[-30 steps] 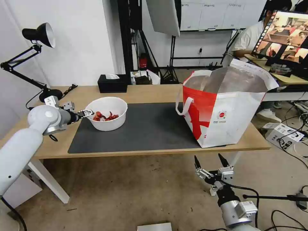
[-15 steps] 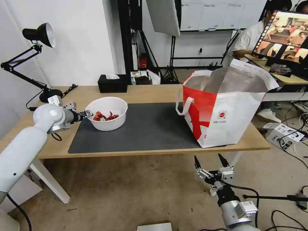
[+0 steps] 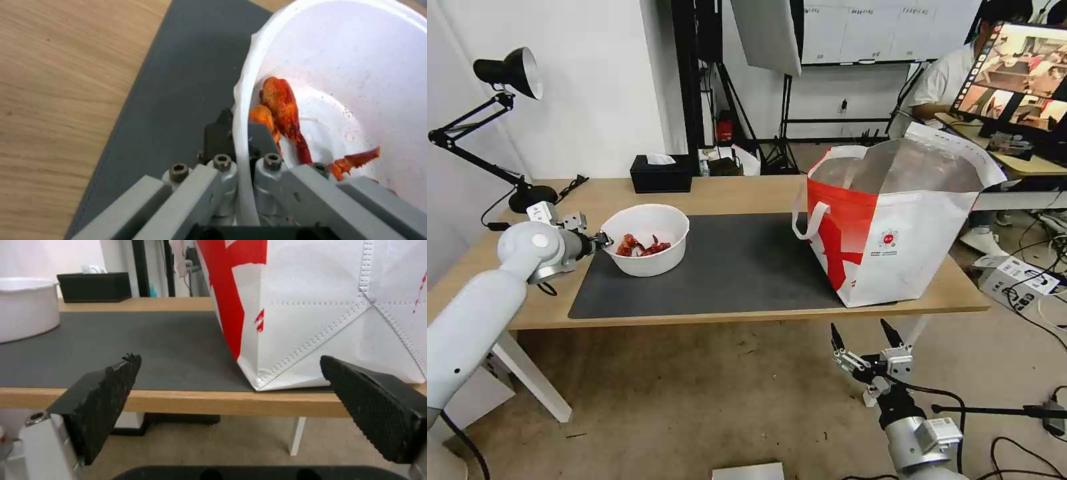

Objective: Pick up the trash from the table and place it into the takeout bag.

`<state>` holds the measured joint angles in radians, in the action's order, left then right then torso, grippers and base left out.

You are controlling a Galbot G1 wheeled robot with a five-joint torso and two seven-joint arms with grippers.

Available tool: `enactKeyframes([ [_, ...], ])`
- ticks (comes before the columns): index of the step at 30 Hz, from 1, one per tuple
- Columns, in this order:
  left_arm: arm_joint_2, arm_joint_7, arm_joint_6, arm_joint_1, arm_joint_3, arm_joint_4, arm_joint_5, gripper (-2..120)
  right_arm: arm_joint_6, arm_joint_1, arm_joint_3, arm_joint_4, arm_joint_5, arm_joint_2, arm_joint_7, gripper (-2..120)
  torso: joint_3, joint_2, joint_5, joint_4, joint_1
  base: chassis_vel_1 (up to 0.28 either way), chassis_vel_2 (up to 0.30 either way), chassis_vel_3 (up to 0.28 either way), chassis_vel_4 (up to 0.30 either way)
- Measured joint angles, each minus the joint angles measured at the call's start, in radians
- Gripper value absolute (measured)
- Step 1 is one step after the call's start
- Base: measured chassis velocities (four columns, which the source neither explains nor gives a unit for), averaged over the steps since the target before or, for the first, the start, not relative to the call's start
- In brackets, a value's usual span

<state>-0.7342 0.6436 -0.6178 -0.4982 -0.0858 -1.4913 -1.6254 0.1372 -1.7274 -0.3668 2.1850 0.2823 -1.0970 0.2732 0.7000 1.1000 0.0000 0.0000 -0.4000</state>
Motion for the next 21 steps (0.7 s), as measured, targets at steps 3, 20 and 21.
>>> enactKeyframes([
  [3,-0.001,0.000,0.007,-0.004,-0.009,-0.007,0.002,0,0.000,0.000,0.000,0.000,0.000,0.000,0.000,100,0.000,0.000,0.0000,0.0000,0.000,0.000,0.000,0.000,0.000],
  [20,0.001,-0.030,0.060,0.010,-0.041,-0.124,0.041,0,0.000,0.000,0.000,0.000,0.000,0.000,0.000,100,0.000,0.000,0.0001,0.0002,0.000,0.000,0.000,0.000,0.000],
  [21,-0.001,-0.033,0.064,0.028,-0.032,-0.136,0.043,0,0.000,0.000,0.000,0.000,0.000,0.000,0.000,100,0.000,0.000,0.0000,0.0001,0.000,0.000,0.000,0.000,0.000],
])
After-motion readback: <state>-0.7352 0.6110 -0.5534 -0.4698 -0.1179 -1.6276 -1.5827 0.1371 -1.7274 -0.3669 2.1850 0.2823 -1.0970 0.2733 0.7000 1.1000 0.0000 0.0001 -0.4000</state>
